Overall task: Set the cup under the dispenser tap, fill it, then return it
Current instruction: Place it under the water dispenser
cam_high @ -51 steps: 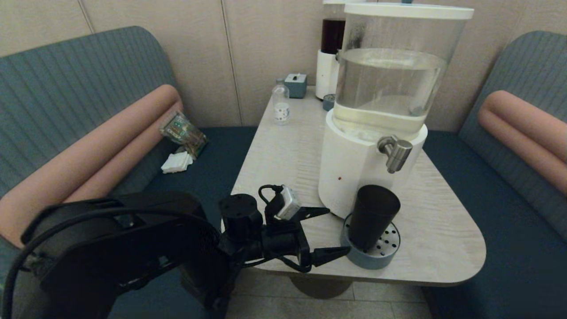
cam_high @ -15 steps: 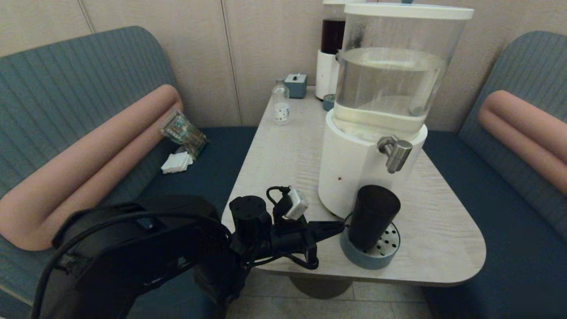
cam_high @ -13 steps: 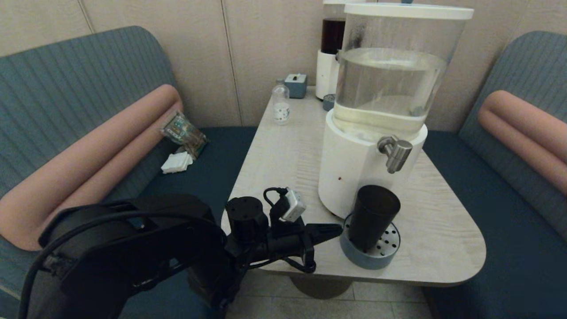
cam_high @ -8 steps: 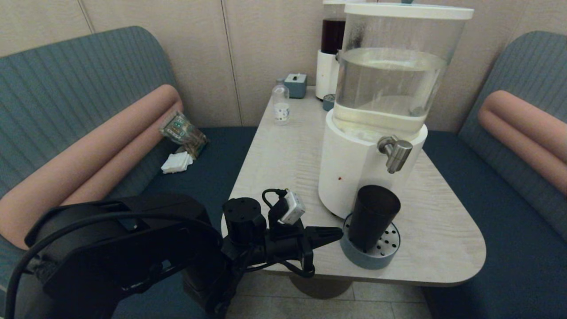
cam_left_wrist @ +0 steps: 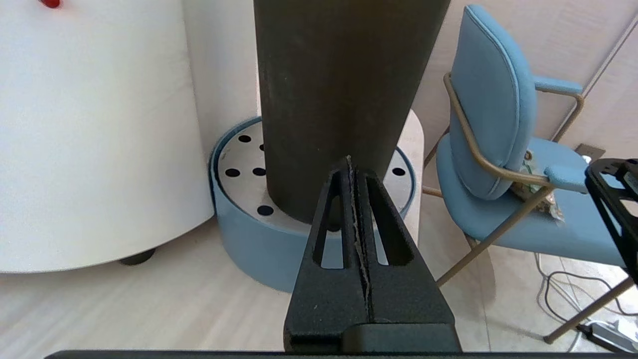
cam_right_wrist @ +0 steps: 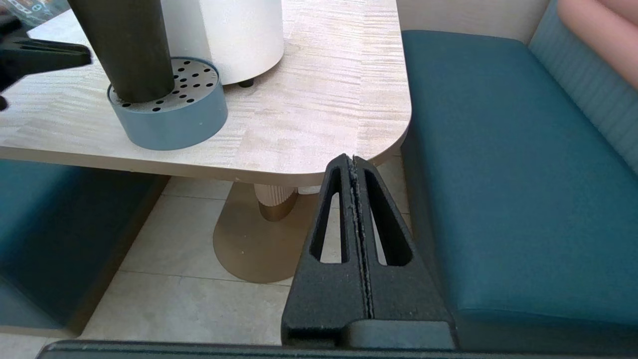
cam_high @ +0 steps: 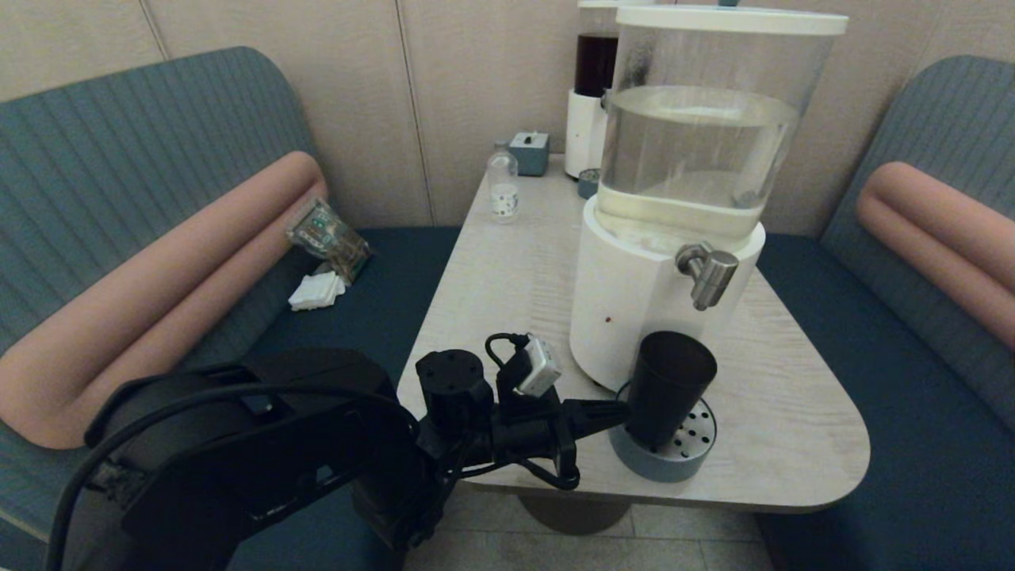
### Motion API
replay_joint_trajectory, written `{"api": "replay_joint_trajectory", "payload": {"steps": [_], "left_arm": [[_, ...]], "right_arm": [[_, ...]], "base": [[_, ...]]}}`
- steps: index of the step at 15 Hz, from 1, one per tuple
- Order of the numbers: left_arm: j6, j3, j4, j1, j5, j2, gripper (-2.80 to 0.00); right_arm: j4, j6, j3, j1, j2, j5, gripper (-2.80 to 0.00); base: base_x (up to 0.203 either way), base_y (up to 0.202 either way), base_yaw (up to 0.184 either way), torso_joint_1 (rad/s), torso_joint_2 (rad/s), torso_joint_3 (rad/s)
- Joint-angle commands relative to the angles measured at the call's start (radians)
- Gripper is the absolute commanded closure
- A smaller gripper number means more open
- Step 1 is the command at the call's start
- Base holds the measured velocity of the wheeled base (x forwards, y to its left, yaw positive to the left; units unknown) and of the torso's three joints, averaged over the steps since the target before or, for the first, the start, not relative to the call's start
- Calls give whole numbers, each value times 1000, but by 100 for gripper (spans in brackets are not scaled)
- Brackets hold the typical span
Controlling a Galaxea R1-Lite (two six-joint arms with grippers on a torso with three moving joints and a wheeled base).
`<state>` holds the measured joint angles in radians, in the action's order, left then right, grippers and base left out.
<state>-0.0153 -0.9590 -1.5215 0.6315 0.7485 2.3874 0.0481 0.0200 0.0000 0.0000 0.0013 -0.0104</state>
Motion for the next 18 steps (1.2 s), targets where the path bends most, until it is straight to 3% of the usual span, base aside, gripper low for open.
{"api": "replay_joint_trajectory", "payload": {"steps": [1,18], "left_arm": [[-1,-32,-8,2,3,31,0],[-13,-118,-8,11,-7,85,0]], "right_arm": [[1,0,15,-1,0,1,0],[1,0,15,0,0,0,0]], "base": [[0,0,0,0,0,0],[0,0,0,0,0,0]]}}
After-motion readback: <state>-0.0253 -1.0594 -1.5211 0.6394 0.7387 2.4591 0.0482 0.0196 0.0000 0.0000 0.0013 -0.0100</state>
